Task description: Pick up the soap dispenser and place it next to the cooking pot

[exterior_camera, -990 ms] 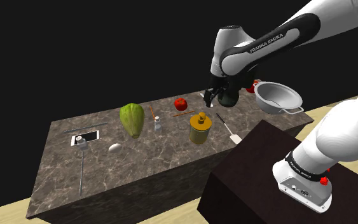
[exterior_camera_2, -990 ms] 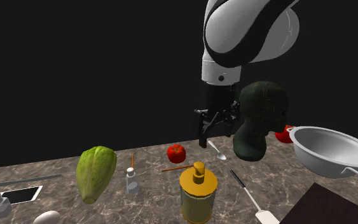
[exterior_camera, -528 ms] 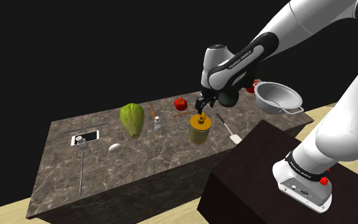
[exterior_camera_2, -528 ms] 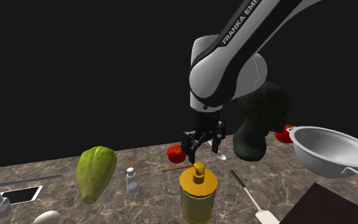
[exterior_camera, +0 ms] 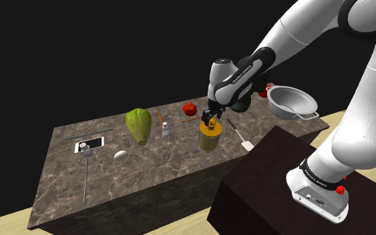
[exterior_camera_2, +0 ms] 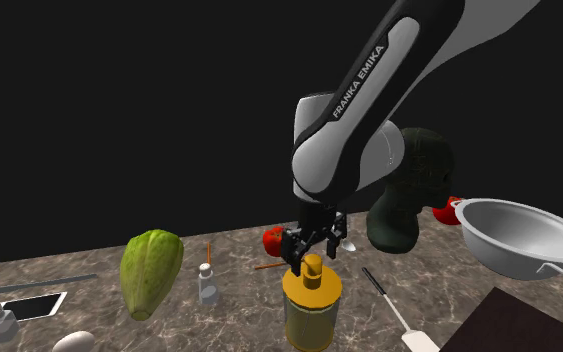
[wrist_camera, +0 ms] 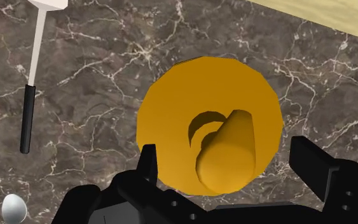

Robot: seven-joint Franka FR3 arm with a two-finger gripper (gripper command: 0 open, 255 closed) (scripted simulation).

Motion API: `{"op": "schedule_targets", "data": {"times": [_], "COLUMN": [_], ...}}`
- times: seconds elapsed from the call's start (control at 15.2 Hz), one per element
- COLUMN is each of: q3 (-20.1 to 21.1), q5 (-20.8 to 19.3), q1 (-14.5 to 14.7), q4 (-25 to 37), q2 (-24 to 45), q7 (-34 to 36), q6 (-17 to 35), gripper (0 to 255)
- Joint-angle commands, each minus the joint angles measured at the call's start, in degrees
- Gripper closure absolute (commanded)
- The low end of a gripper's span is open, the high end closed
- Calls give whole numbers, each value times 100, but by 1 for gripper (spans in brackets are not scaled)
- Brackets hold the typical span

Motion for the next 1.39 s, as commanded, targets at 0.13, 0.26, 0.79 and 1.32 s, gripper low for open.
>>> {"op": "schedule_targets", "data": {"times": [0.13,0.26,0.79,1.32], "q3": [-29,-29,-29,-8], "q5": [-49,-49,-49,-14], "q1": [16,16,16,1], "q4": [34,35,35,19], "q2": [219,219,218,61], "q7": [27,27,27,4], "q6": [186,186,185,44], "gripper": [0,0,255,255]}}
